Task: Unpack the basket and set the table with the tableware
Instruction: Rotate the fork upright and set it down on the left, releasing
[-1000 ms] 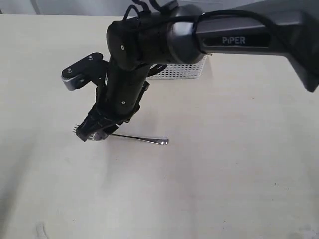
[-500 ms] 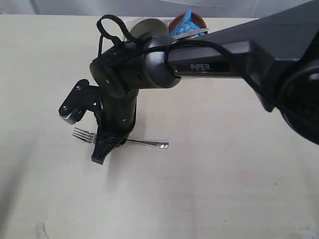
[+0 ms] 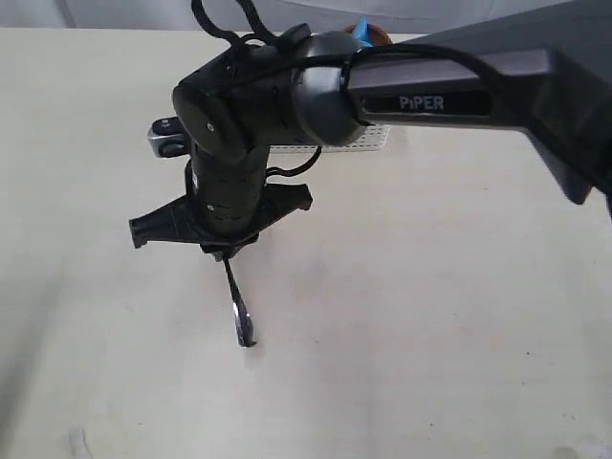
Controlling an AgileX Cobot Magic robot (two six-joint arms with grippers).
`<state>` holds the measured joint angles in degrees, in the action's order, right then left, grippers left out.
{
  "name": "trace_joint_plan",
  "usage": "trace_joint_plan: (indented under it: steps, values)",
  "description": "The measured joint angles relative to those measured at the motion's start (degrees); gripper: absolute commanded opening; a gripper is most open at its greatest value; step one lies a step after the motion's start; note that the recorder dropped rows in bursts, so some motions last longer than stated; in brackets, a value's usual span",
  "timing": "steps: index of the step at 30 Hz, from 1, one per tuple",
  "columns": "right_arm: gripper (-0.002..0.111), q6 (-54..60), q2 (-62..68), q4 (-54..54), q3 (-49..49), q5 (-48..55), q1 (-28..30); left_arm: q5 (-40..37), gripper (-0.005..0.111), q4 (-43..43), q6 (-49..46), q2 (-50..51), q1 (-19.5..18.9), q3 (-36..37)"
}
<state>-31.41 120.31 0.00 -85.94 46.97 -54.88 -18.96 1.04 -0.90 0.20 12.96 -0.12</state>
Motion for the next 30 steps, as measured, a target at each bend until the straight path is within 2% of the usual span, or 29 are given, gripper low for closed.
trace_joint_plan:
  steps: [5,10,17,24,30]
  values:
    - [0.000,-11.67,0.00,0.00,0.00,-1.06,0.47,0.00,0.000,0.00,0.00,0.00,0.00,0.00]
    - [0.000,-16.67,0.00,0.00,0.00,-0.72,0.47,0.00,0.000,0.00,0.00,0.00,0.00,0.00]
    - [0.000,-18.29,1.04,-3.24,0.00,5.69,0.11,0.00,0.000,-0.24,0.00,0.00,0.00,0.00]
    - [0.000,-15.27,1.57,-0.71,0.00,3.12,-2.41,0.00,0.000,-0.24,0.00,0.00,0.00,0.00]
    - [0.000,-17.93,1.92,-0.66,0.00,5.14,-3.41,0.00,0.000,-0.24,0.00,0.00,0.00,0.00]
